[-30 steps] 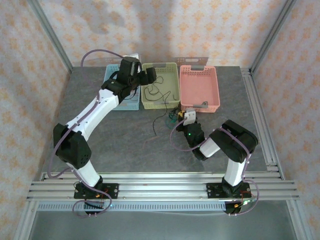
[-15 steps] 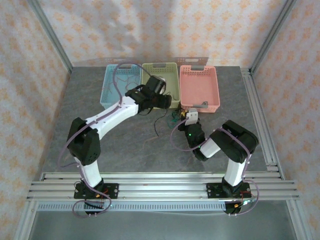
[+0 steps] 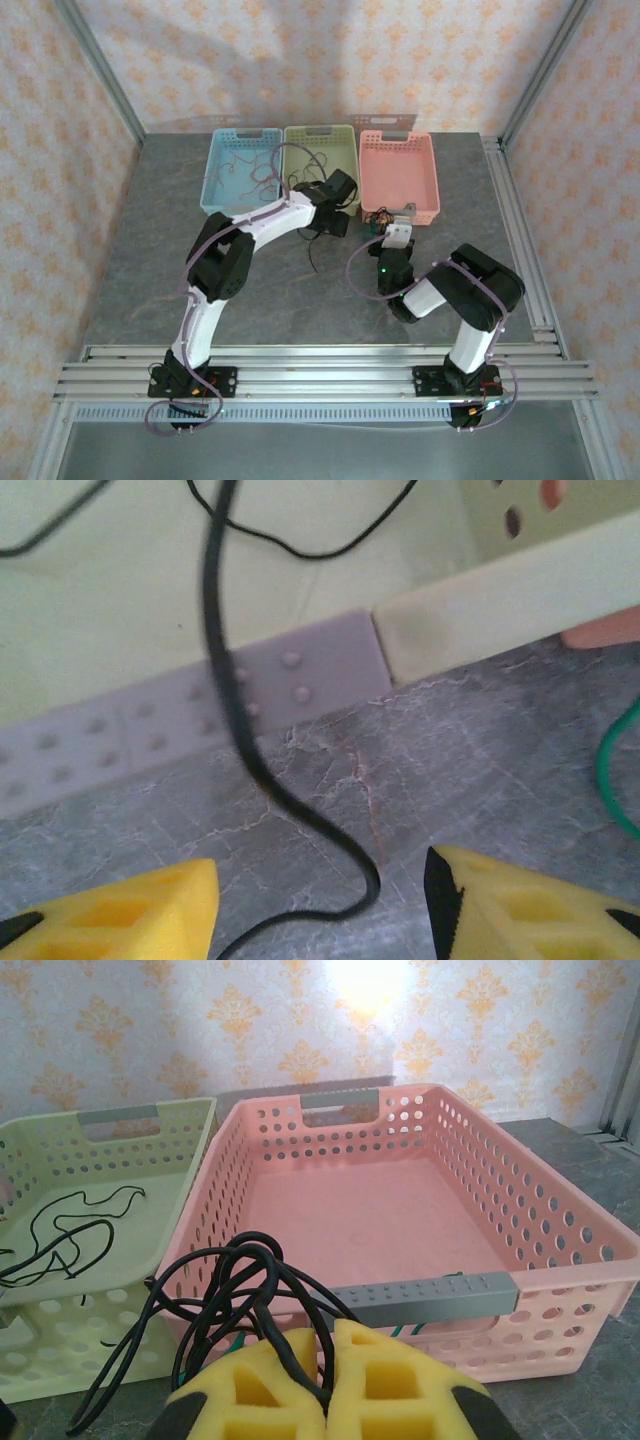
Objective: Untangle the cables
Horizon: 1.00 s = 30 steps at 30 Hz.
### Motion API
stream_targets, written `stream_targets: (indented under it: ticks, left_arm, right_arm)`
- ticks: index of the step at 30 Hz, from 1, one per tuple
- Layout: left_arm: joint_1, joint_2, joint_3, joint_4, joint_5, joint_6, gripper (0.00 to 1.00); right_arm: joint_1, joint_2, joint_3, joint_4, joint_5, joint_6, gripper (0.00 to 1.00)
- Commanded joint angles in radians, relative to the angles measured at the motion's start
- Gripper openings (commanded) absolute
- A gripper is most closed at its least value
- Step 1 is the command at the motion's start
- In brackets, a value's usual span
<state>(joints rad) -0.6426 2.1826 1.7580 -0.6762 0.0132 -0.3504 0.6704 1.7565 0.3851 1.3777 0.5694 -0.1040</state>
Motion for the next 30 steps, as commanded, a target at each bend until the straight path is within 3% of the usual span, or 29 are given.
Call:
stream_targets:
  ticks: [1,7,13,18,23,30]
  left_arm:
    - [-0.018,0.013,0.065,-0.055,-0.083,-0.016,0.55]
    - [-0.029,0.04,0.066,-0.019,-0.165,-0.018,0.5]
    - [-0.037,0.046,0.077,-0.023,-0.206,0.005,0.28]
    - [-0.041,0.042,0.069,-0.005,-0.201,0.014,0.2]
    - [-0.057,0.011,0.058,-0.008,-0.239,0.03,0.01]
    - [-0.061,-0.078,0.076,-0.087,-0.245,0.061,0.0]
  right_arm:
    - [-0.007,0.003,0.006,0.027,0.002,0.022,0.0]
    - [-0.008,0.012,0.008,0.027,-0.023,0.032,0.0]
    - [-0.007,0.017,0.012,0.027,-0.043,0.035,0.0]
    - [-0.008,0.018,0.011,0.026,-0.046,0.038,0.0]
    - [-0.008,0.023,0.014,0.026,-0.054,0.039,0.0]
    - [-0.008,0.023,0.015,0.027,-0.056,0.037,0.0]
